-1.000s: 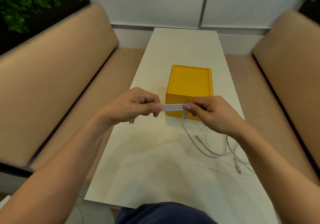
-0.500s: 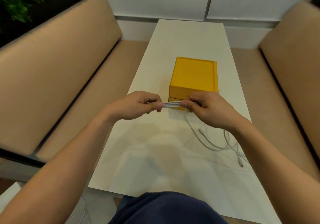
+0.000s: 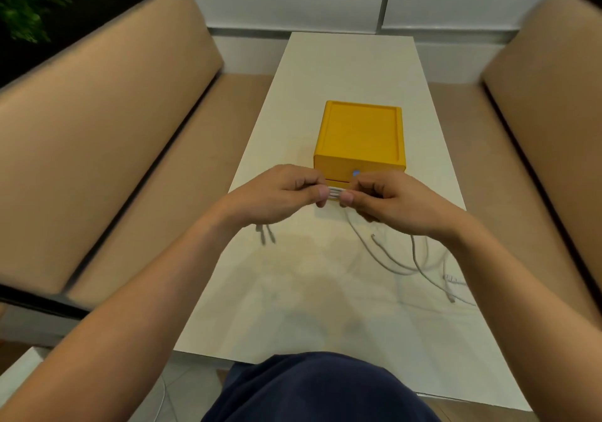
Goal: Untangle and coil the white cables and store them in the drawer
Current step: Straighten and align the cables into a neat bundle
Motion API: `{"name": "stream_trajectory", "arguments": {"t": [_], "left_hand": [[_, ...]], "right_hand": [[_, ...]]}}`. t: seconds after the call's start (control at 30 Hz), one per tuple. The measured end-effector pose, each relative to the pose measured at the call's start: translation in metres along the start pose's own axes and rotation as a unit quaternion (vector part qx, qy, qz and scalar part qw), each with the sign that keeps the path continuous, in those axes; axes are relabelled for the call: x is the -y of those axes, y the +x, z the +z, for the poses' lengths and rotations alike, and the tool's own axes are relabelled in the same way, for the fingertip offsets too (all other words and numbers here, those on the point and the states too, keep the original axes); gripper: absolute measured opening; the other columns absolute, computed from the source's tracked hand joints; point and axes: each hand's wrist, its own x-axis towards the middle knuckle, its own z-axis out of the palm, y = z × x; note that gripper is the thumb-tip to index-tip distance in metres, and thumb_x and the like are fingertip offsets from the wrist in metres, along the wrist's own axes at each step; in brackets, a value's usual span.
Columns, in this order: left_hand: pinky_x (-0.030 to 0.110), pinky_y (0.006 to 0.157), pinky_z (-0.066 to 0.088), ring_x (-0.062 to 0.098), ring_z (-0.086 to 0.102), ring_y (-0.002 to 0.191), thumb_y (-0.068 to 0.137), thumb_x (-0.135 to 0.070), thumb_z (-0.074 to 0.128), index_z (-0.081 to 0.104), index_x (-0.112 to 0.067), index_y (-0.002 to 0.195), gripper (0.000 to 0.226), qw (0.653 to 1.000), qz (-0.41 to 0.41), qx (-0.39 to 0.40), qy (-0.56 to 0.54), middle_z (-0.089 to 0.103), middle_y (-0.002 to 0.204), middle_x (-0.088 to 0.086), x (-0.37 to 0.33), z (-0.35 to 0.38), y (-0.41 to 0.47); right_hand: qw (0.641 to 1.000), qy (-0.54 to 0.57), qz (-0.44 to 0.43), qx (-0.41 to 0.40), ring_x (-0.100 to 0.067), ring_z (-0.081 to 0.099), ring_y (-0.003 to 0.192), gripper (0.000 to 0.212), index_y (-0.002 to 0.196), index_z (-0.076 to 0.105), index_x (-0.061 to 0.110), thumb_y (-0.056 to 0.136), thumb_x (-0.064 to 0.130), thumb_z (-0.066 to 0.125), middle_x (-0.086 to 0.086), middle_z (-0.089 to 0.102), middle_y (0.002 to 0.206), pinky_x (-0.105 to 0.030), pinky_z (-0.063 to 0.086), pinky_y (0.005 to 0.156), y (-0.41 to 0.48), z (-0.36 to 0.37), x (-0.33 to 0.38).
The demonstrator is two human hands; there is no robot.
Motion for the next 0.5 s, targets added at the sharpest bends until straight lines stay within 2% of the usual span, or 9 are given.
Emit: {"name": "stream_trajectory", "arguments": {"t": [0.07, 0.13, 0.23, 0.37, 0.43, 0.5], "left_hand": [[0.023, 0.057, 0.031, 0.009, 0.042, 0.061, 0.105, -0.03, 0.056, 0.066, -0.031, 0.079, 0.027, 1.0, 0.012, -0.001, 0.006, 0.053, 0.065, -0.002, -0.002, -0.007, -0.001], [0.023, 0.058, 0.031, 0.013, 0.043, 0.061, 0.104, -0.031, 0.058, 0.07, -0.028, 0.08, 0.027, 1.0, 0.015, 0.007, 0.006, 0.055, 0.068, 0.007, -0.006, -0.011, -0.001], [0.021, 0.054, 0.028, 0.007, 0.036, 0.056, 0.103, -0.033, 0.06, 0.075, -0.03, 0.085, 0.023, 0.999, 0.024, 0.021, -0.002, 0.044, 0.059, -0.006, -0.01, -0.014, 0.0], [0.025, 0.054, 0.027, 0.013, 0.036, 0.057, 0.102, -0.034, 0.062, 0.075, -0.034, 0.082, 0.024, 0.999, 0.045, 0.008, -0.013, 0.045, 0.06, 0.004, -0.012, -0.019, 0.001], [0.028, 0.056, 0.029, 0.019, 0.038, 0.059, 0.1, -0.035, 0.063, 0.074, -0.03, 0.078, 0.025, 0.998, 0.053, -0.019, -0.036, 0.048, 0.064, 0.012, -0.013, -0.022, 0.001], [0.03, 0.056, 0.03, 0.016, 0.039, 0.059, 0.097, -0.037, 0.062, 0.074, -0.029, 0.078, 0.024, 0.997, 0.057, -0.04, -0.032, 0.048, 0.063, 0.008, -0.013, -0.024, 0.0]], "right_hand": [[0.999, 0.029, 0.014, 0.038, -0.01, 0.06, 0.06, 0.026, 0.09, 0.069, 0.02, 0.103, 0.04, 0.058, 0.004, 0.073, 0.078, -0.026, 0.045, 0.058, -0.006, -0.006, 0.0], [0.998, 0.057, 0.008, 0.031, -0.013, 0.065, 0.064, 0.024, 0.093, 0.072, 0.017, 0.104, 0.034, 0.058, 0.002, 0.076, 0.083, -0.026, 0.049, 0.062, -0.01, -0.01, 0.0], [0.994, 0.109, 0.008, 0.022, -0.018, 0.06, 0.063, 0.025, 0.093, 0.075, 0.015, 0.102, 0.033, 0.06, -0.003, 0.075, 0.079, -0.032, 0.05, 0.063, -0.015, -0.015, 0.003], [0.991, 0.13, 0.028, 0.025, -0.017, 0.047, 0.059, 0.03, 0.098, 0.077, 0.017, 0.102, 0.039, 0.057, -0.006, 0.072, 0.075, -0.033, 0.041, 0.059, -0.02, -0.018, 0.006], [0.993, 0.107, 0.032, 0.025, -0.017, 0.049, 0.058, 0.032, 0.099, 0.076, 0.017, 0.104, 0.04, 0.054, -0.005, 0.074, 0.077, -0.034, 0.042, 0.059, -0.02, -0.02, 0.012], [0.998, 0.061, 0.025, 0.021, -0.014, 0.054, 0.056, 0.034, 0.095, 0.074, 0.018, 0.104, 0.042, 0.052, -0.002, 0.073, 0.074, -0.031, 0.046, 0.059, -0.019, -0.021, 0.018]]}}
